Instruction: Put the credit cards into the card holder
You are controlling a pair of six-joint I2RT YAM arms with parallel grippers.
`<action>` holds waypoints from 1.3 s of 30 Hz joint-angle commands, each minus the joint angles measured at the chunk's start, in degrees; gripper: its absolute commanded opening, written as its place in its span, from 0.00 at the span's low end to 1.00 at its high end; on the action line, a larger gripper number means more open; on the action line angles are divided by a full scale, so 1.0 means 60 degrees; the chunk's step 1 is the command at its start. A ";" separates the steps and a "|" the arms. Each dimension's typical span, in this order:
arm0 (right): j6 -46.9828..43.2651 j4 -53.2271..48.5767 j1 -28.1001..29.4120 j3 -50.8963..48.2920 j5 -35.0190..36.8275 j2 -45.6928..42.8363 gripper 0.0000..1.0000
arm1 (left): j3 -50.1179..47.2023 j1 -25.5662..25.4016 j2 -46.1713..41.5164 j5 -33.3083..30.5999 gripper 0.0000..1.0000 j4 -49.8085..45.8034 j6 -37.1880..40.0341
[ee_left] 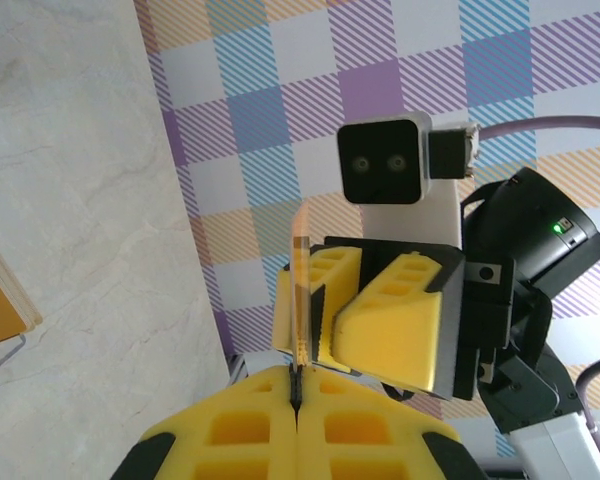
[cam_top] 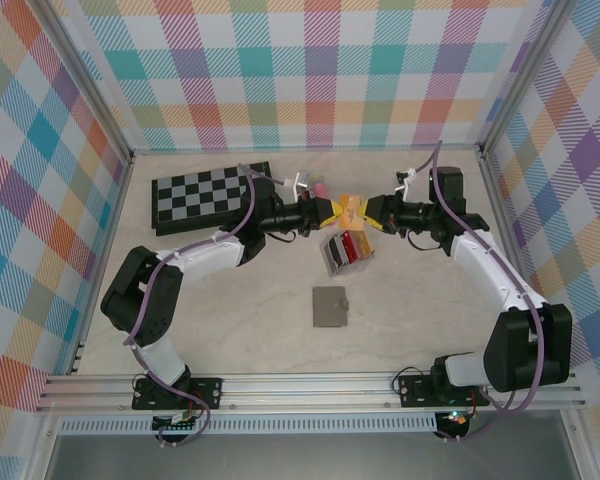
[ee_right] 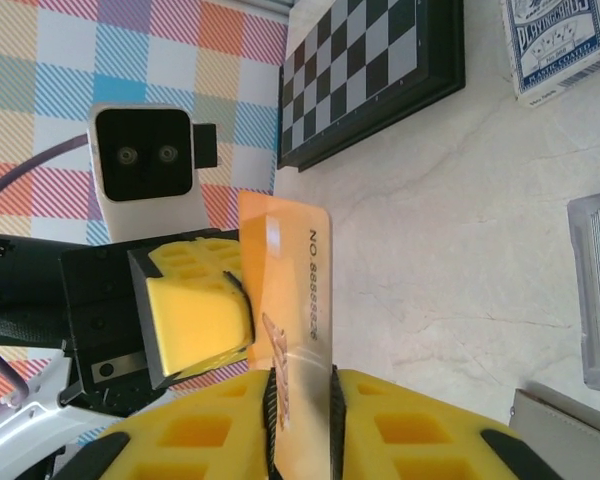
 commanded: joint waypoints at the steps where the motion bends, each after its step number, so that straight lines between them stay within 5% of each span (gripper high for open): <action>1: -0.0255 0.0100 -0.0063 0.0359 -0.0664 0.0097 0.18 | 0.0066 0.0027 -0.0076 0.0409 0.00 0.0247 0.0131; 7: -0.0467 -0.0059 -0.0064 0.0401 -0.0973 0.0016 0.06 | 0.0005 0.0031 -0.0085 0.0255 0.01 -0.0098 0.0231; 12: -0.1626 -0.1956 -0.0040 0.0626 0.0289 -0.0343 0.02 | -0.0202 0.0027 -0.0520 -0.0573 0.40 -0.1733 0.0996; 15: -0.2286 -0.3170 0.0367 0.0568 0.1892 -0.0754 0.01 | -0.0412 0.0027 -0.1119 -0.1948 0.55 -0.3999 0.1841; 20: -0.2022 -0.3984 0.2437 -0.0261 0.5493 -0.1201 0.00 | -0.1287 -0.0049 -0.2316 -0.4057 0.61 -0.6183 0.2582; 26: -0.0722 -0.3121 0.4561 -0.1513 0.6850 -0.0999 0.00 | -0.1528 -0.0393 -0.2995 -0.4899 0.63 -0.8030 0.3329; 39: -0.0283 -0.3140 0.4694 -0.2524 0.7818 -0.0561 0.00 | -0.1233 -0.1318 -0.2524 -0.5566 0.66 -0.9435 0.3720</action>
